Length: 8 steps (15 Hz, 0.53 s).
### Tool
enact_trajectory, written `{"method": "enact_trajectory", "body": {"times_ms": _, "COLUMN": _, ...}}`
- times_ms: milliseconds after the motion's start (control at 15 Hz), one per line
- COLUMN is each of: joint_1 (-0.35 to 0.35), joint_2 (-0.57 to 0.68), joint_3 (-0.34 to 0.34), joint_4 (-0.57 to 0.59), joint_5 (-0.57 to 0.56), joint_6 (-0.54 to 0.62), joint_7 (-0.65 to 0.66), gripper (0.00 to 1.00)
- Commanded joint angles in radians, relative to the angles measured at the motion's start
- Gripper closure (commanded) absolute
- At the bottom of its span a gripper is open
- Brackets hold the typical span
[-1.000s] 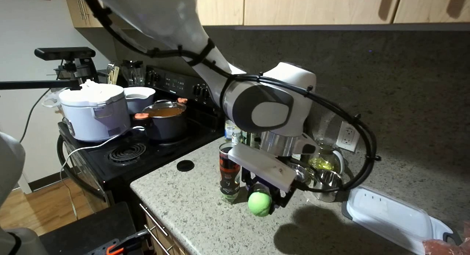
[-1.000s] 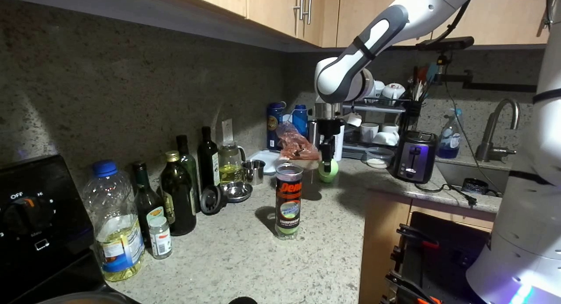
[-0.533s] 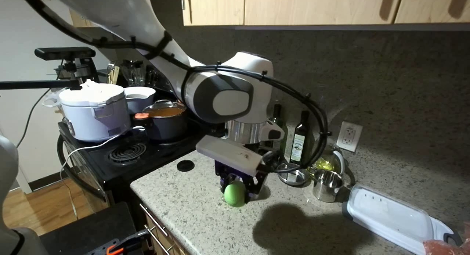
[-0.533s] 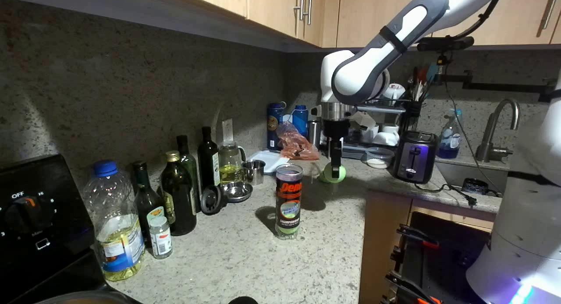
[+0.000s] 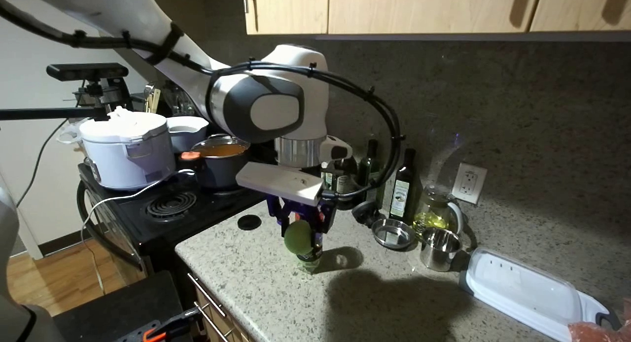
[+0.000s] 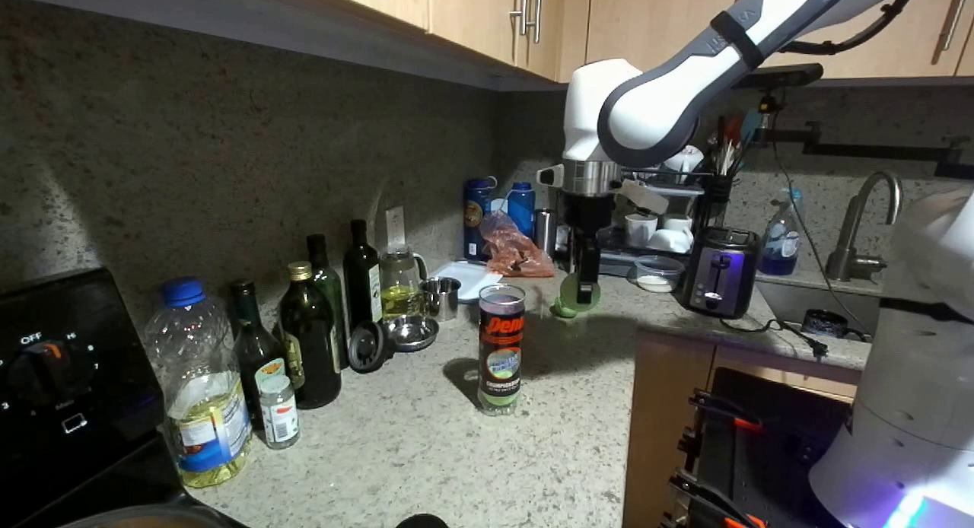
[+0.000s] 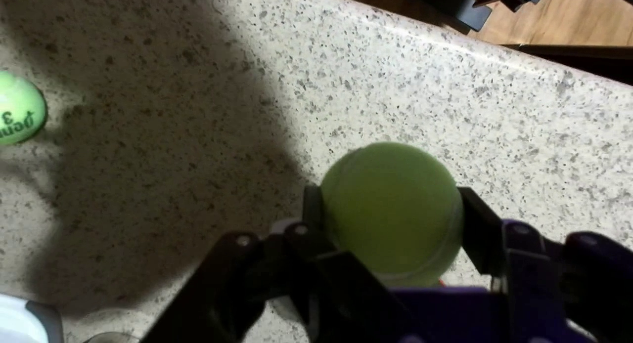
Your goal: Put the two tennis balls inside the container then place the black lid on top of the container
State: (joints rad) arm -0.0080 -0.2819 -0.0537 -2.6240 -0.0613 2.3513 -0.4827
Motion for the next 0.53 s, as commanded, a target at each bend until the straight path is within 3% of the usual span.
{"method": "enact_trajectory", "body": {"times_ms": 0, "joint_1": 0.03, "joint_2": -0.066, "joint_3": 0.01, "joint_4": -0.028, "joint_5": -0.025, "joint_6": 0.008, "joint_7": 0.021, "gripper": 0.58}}
{"method": "enact_trajectory", "body": {"times_ms": 467, "joint_1": 0.084, "joint_2": -0.075, "joint_3": 0.015, "joint_4": 0.012, "joint_5": -0.026, "joint_6": 0.017, "joint_7": -0.005, "gripper": 0.58}}
